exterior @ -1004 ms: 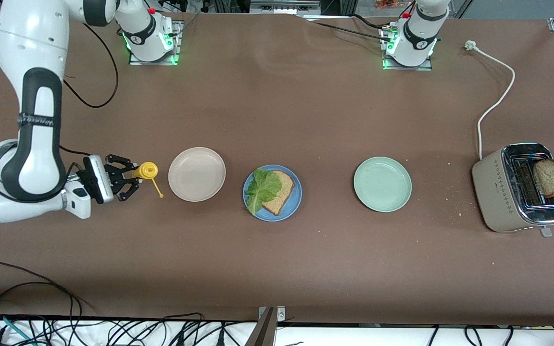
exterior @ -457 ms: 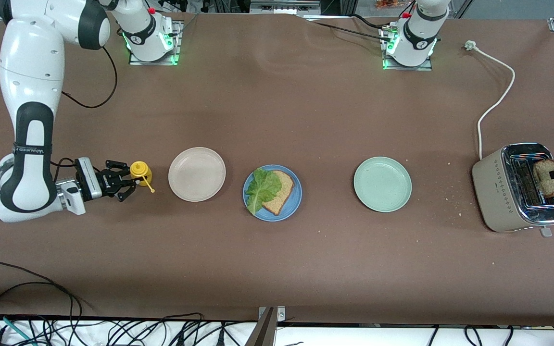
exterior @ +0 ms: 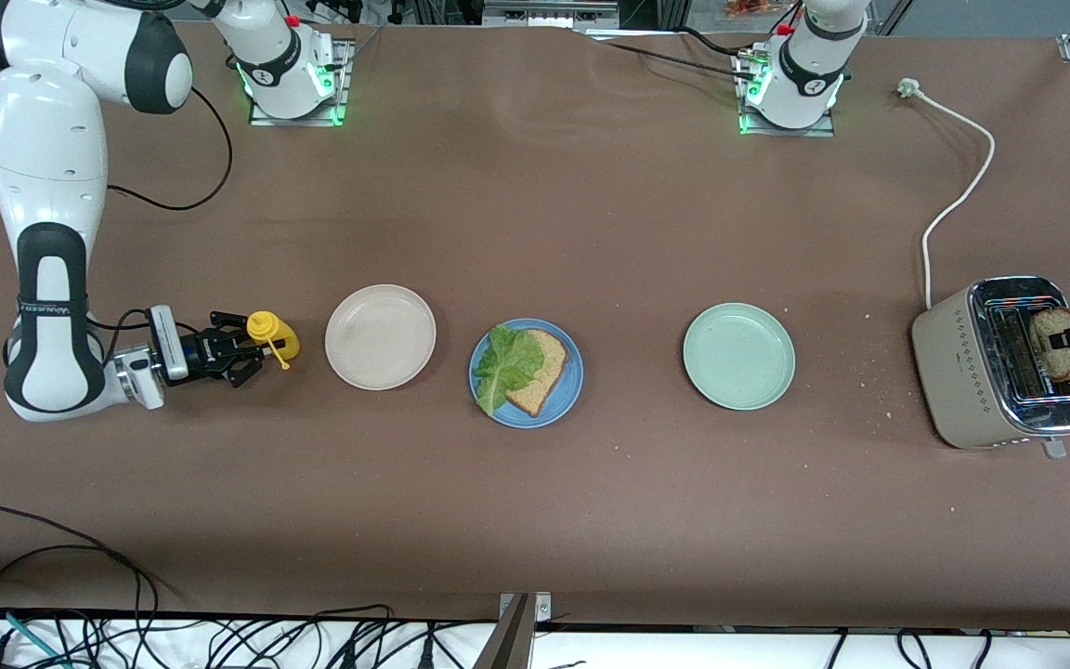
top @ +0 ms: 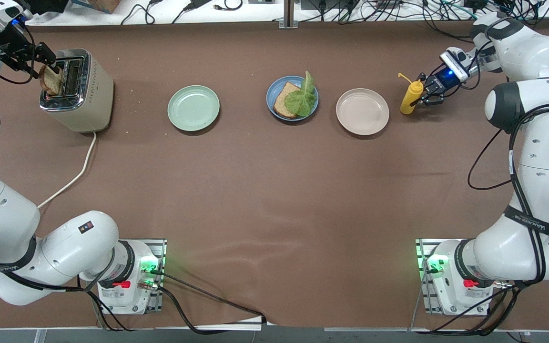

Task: Make sandwich in blue plate with both arms
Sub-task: 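Set the yellow bottle down while the left gripper grasps the toaster bread, then lift the bread slice from the toaster and carry it toward the blue plate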

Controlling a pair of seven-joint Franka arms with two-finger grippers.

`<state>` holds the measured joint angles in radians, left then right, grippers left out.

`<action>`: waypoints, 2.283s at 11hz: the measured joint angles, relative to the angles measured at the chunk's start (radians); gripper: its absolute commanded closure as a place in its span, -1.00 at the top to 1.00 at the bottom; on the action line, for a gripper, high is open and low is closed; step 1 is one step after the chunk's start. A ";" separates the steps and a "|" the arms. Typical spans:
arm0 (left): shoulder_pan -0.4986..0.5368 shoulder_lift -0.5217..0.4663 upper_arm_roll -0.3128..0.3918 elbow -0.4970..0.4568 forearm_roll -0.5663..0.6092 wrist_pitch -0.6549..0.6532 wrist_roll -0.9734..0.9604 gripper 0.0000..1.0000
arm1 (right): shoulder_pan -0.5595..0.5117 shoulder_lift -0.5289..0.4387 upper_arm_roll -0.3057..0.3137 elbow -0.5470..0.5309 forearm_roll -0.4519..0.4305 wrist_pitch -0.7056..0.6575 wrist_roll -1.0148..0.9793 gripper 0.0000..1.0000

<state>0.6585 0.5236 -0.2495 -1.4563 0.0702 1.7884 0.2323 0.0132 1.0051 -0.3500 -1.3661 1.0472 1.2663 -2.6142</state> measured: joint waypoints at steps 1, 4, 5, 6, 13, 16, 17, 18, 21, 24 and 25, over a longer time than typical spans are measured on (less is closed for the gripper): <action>0.000 0.000 0.000 0.000 0.000 0.000 0.000 -1.00 | 0.000 0.000 0.002 0.000 0.000 0.000 -0.002 0.62; 0.000 0.000 0.000 0.003 0.000 0.000 0.000 -1.00 | 0.000 0.000 0.003 0.000 0.000 -0.024 0.007 1.00; 0.000 0.000 0.000 0.005 0.000 -0.004 0.000 -1.00 | 0.000 0.000 0.003 0.000 0.000 -0.034 0.019 1.00; 0.000 -0.002 -0.001 0.012 0.000 -0.017 0.000 -1.00 | 0.000 0.000 0.002 0.003 0.000 -0.036 0.037 1.00; -0.006 -0.229 -0.035 0.061 -0.001 -0.341 0.000 -1.00 | 0.008 -0.025 -0.170 0.054 -0.087 -0.042 0.497 1.00; -0.006 -0.310 -0.133 0.058 -0.052 -0.472 -0.143 -1.00 | 0.083 -0.135 -0.210 0.080 -0.234 -0.050 0.957 1.00; -0.008 -0.318 -0.196 0.046 -0.111 -0.491 -0.280 -1.00 | 0.120 -0.185 -0.217 0.089 -0.300 -0.051 1.128 1.00; -0.011 -0.320 -0.262 0.029 -0.155 -0.494 -0.408 -1.00 | 0.158 -0.233 -0.222 0.097 -0.361 -0.051 1.290 1.00; -0.018 -0.320 -0.421 -0.036 -0.271 -0.436 -0.704 -1.00 | 0.273 -0.354 -0.228 0.122 -0.550 -0.049 1.705 1.00; -0.019 -0.319 -0.571 -0.158 -0.355 -0.190 -0.953 -1.00 | 0.375 -0.443 -0.230 0.170 -0.756 -0.046 1.935 1.00; -0.020 -0.318 -0.625 -0.207 -0.363 -0.077 -1.030 -1.00 | 0.390 -0.466 -0.230 0.171 -0.780 -0.033 1.987 1.00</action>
<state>0.6380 0.2056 -0.8749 -1.6632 -0.2931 1.7112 -0.7975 0.4036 0.5393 -0.5804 -1.1948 0.2669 1.2331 -0.6276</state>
